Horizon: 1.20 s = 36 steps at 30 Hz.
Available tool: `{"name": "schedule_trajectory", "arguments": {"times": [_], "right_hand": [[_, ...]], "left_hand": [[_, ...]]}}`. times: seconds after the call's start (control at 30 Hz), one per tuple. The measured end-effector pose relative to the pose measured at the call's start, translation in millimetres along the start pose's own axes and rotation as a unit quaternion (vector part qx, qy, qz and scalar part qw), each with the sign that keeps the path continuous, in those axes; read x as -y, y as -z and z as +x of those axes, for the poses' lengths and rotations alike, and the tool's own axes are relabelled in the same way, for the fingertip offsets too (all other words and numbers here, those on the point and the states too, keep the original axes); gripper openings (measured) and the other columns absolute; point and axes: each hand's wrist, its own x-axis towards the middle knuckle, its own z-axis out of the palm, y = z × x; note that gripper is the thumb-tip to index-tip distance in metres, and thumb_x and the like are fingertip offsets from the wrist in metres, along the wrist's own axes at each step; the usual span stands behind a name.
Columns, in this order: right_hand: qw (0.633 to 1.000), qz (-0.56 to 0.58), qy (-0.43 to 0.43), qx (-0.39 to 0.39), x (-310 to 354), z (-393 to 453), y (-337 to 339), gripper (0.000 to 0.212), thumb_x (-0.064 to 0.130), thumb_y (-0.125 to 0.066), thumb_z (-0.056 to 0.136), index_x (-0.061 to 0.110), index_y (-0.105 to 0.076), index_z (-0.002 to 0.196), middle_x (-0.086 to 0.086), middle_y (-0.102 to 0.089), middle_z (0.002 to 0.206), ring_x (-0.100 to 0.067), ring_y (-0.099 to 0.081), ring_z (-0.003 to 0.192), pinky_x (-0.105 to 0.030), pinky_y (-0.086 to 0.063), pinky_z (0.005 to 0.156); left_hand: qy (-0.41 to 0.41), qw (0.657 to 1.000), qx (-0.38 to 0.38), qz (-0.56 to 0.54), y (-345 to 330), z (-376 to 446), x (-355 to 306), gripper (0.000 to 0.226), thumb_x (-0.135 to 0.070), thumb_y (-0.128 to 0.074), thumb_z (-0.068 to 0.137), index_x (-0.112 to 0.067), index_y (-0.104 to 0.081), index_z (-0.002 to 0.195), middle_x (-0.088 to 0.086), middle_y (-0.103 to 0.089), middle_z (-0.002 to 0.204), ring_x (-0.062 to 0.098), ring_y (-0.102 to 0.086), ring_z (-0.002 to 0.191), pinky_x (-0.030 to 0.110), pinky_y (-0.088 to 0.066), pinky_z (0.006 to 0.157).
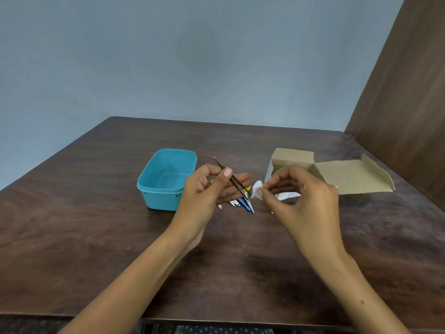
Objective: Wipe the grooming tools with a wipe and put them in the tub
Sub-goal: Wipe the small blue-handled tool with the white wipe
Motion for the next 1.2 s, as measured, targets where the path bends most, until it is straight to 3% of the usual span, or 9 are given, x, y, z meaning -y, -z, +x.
{"name": "schedule_trajectory", "arguments": {"times": [0.1,0.2,0.37,0.57,0.77,0.9,1.2], "right_hand": [[0.999,0.019,0.019,0.027,7.0,10.9,1.3,0.014,0.011,-0.079,0.073,0.019,-0.068,0.071,0.019,-0.065,0.067,0.003,-0.065,0.074,-0.004,-0.044,0.061],[0.998,0.032,0.026,0.047,11.4,16.3,-4.9,0.013,0.008,-0.079,0.072,0.019,-0.072,0.073,0.019,-0.065,0.068,0.004,-0.065,0.076,-0.005,-0.045,0.059],[0.996,-0.003,0.043,0.077,9.3,17.4,-18.5,0.007,0.016,-0.076,0.075,0.023,-0.074,0.073,0.01,-0.072,0.069,-0.006,-0.065,0.065,-0.032,-0.053,0.06],[0.994,-0.029,0.028,0.102,5.1,21.2,-20.7,0.008,0.016,-0.077,0.074,0.022,-0.073,0.076,0.01,-0.072,0.072,-0.006,-0.067,0.069,-0.036,-0.056,0.064],[0.994,-0.049,0.038,0.089,11.2,19.0,-21.8,0.018,0.022,-0.074,0.071,0.023,-0.056,0.071,0.009,-0.065,0.063,-0.006,-0.063,0.061,-0.033,-0.052,0.057],[0.996,-0.036,0.04,0.071,7.7,13.8,-25.8,0.029,0.018,-0.072,0.07,0.024,-0.043,0.073,0.008,-0.06,0.06,-0.013,-0.062,0.056,-0.039,-0.051,0.052],[0.999,-0.004,0.024,0.022,6.9,2.4,-27.7,0.032,0.019,-0.076,0.073,0.022,-0.044,0.073,0.008,-0.063,0.064,-0.013,-0.063,0.055,-0.041,-0.051,0.051]], "left_hand": [[0.019,1.0,0.006,0.014,0.7,-0.3,1.1,0.012,-0.015,-0.053,0.093,-0.004,-0.056,0.094,0.005,-0.076,0.08,0.013,-0.073,0.072,0.024,-0.059,0.069],[0.029,0.999,0.011,0.03,1.3,-0.8,3.1,0.011,-0.017,-0.056,0.092,-0.007,-0.059,0.09,0.01,-0.074,0.08,0.015,-0.072,0.072,0.027,-0.059,0.071],[0.034,0.999,0.029,0.031,1.1,-1.1,4.4,0.01,-0.017,-0.054,0.092,-0.01,-0.061,0.088,0.009,-0.074,0.08,0.016,-0.072,0.072,0.034,-0.059,0.078],[0.039,0.998,0.032,0.036,1.1,-1.3,2.6,0.012,-0.02,-0.055,0.092,-0.009,-0.059,0.089,0.007,-0.073,0.077,0.015,-0.072,0.07,0.036,-0.06,0.076],[0.039,0.998,0.039,0.042,0.3,-2.8,1.1,0.013,-0.017,-0.053,0.093,-0.009,-0.056,0.084,0.004,-0.071,0.069,0.017,-0.072,0.068,0.034,-0.06,0.073],[0.039,0.997,0.038,0.056,0.1,-4.0,1.1,0.02,-0.019,-0.053,0.093,0.001,-0.059,0.094,0.012,-0.073,0.079,0.019,-0.073,0.073,0.03,-0.059,0.07],[0.041,0.997,0.04,0.057,-1.1,-4.5,0.2,0.019,-0.019,-0.051,0.094,-0.003,-0.06,0.092,0.011,-0.074,0.081,0.02,-0.073,0.077,0.028,-0.059,0.07]]}}
